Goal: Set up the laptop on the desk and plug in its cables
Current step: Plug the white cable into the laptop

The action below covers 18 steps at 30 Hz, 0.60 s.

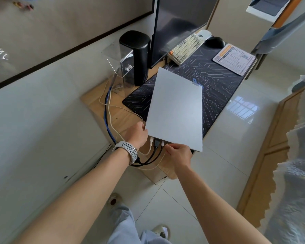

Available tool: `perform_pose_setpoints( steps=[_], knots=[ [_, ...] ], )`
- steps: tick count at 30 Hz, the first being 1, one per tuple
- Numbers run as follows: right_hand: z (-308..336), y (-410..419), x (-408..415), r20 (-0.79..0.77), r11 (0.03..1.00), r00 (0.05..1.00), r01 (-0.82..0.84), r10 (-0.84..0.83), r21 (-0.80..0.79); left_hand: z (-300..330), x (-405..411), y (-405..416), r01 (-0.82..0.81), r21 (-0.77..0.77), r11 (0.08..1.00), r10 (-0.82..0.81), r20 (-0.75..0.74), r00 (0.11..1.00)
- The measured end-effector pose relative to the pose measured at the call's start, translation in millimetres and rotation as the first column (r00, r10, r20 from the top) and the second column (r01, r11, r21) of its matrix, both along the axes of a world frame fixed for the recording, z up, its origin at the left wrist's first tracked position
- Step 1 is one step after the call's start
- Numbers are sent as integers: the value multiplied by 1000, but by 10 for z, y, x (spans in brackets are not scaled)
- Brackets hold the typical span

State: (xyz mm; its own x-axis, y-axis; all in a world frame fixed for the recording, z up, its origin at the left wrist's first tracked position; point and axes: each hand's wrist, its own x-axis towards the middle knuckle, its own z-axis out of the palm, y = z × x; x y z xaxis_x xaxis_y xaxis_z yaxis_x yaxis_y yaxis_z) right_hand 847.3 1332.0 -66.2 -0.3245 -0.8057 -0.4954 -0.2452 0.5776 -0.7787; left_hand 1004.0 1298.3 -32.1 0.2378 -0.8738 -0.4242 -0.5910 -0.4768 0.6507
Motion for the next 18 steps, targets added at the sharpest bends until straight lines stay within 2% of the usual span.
perform_pose_setpoints(
  steps=[7, 12, 18],
  knots=[
    [-42, -19, 45, 59, 996, 995, 82, -84, 45, -30, -17, -23, -89, 17, 996, 90, -124, 988],
    [-128, -24, 99, 169, 972, 961, 199, -218, 122, -27, -11, -27, -117, 20, 993, 119, -157, 980],
    [-137, -52, 160, 214, 937, 914, 320, -344, 140, -15, 4, -38, -136, 19, 990, 138, -187, 973]
  ],
)
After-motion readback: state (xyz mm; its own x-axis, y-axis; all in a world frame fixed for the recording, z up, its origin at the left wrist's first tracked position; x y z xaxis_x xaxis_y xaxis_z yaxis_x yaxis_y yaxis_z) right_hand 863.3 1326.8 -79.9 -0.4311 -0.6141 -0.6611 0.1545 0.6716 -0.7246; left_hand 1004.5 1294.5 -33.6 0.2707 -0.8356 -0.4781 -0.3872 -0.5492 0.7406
